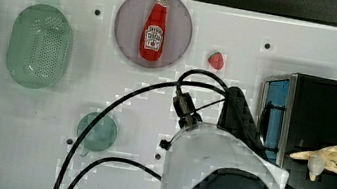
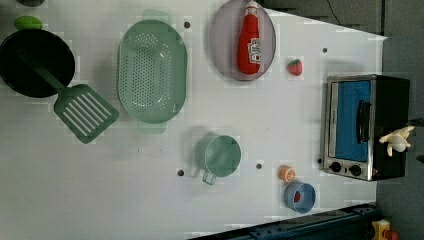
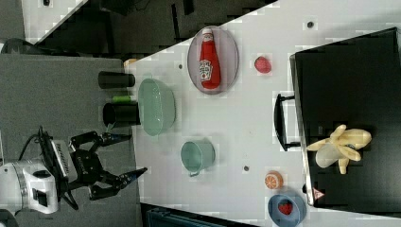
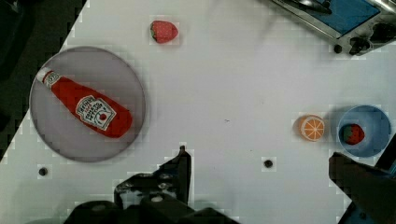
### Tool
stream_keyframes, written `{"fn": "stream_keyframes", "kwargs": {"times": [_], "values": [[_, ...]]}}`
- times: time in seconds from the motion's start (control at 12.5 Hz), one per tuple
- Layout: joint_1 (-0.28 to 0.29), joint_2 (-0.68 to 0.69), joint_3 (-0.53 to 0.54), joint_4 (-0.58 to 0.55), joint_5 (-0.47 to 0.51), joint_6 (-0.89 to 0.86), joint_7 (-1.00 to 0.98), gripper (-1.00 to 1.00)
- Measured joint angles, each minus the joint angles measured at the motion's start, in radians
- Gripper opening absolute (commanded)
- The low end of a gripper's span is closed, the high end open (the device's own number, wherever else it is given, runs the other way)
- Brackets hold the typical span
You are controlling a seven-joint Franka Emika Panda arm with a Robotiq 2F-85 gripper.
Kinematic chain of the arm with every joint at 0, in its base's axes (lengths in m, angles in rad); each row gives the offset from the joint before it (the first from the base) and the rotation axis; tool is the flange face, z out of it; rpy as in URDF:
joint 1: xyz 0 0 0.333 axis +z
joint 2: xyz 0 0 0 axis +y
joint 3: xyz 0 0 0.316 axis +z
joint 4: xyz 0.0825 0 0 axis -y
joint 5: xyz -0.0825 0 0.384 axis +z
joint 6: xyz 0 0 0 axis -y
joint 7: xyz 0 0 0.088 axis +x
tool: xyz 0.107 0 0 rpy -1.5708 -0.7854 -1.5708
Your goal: Pick banana from table and place on oven.
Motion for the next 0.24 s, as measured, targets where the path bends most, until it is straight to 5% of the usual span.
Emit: {"fn": "stream_keyframes", "kwargs": {"times": [0.24], "values": [[-0.006, 0.005, 0.005, -0.006, -0.021, -0.002, -0.007, 1.0]]}}
